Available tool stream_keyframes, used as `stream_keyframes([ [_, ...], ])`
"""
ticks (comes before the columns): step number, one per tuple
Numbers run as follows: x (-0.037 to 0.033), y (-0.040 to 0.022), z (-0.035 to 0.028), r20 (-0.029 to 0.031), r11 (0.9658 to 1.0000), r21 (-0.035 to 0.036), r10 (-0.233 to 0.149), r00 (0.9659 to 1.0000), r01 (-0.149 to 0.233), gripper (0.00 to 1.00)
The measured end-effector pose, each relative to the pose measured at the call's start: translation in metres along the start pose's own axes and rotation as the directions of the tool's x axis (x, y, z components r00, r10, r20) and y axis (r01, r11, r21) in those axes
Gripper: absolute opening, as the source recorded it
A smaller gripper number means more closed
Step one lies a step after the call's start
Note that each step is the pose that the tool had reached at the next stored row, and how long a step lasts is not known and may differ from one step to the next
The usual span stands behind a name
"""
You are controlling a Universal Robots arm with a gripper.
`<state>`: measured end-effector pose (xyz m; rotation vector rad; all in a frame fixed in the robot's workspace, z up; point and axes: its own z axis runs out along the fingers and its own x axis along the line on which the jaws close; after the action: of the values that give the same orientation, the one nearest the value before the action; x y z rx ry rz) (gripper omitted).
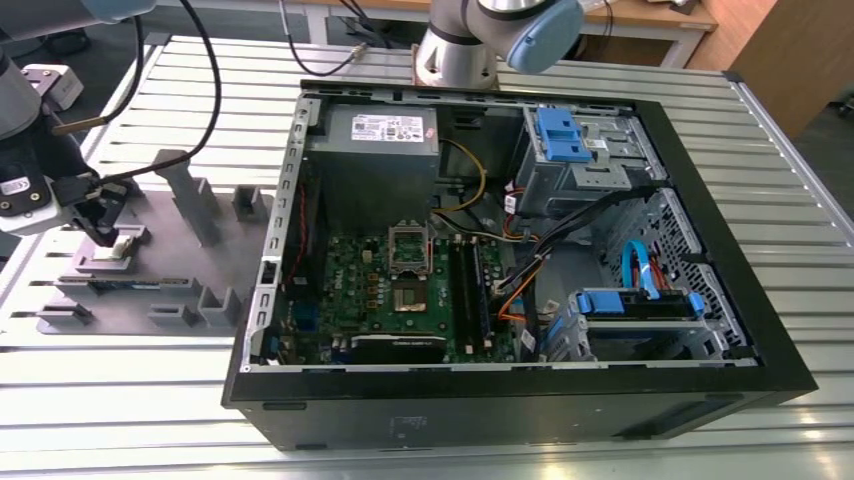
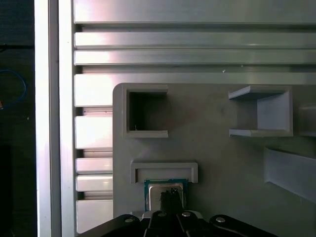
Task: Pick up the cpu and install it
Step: 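Pick up the cpu and move it towards the insertion slot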
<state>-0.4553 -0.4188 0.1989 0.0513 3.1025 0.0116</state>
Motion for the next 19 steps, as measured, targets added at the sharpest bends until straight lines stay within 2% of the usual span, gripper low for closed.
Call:
stream_keyframes([
  [3,0.0,0.0,0.0,0.0,1.0,0.0001,0.0,1.0,0.0,0.11],
  [4,0.0001,0.0,0.0,0.0,1.0,0.0,0.0,1.0,0.0,0.16],
  [5,0.0001,0.0,0.0,-0.0001,1.0,0.0001,0.0,1.0,0.0,0.16],
  [7,0.0001,0.0,0.0,0.0,1.0,0.0,0.0,1.0,0.0,0.29],
  [8,0.0001,0.0,0.0,0.0,1.0,0.0,0.0,1.0,0.0,0.29],
  [9,0.0002,0.0,0.0,0.0,1.0,0.0001,0.0,1.0,0.0,0.41],
  [10,0.0002,0.0,0.0,0.0,1.0,0.0,0.0,1.0,0.0,0.41],
  [12,0.0002,0.0,0.0,-0.0001,1.0,0.0001,0.0,1.0,0.0,0.53],
  [14,0.0002,0.0,0.0,-0.0001,1.0,0.0,0.0,1.0,0.0,0.53],
  [15,0.0002,0.0,0.0,0.0,1.0,0.0,0.0,1.0,0.0,0.59],
  [19,0.0004,-0.0001,0.0005,0.0005,1.0,-0.0003,-0.004,1.0,0.004,0.59],
])
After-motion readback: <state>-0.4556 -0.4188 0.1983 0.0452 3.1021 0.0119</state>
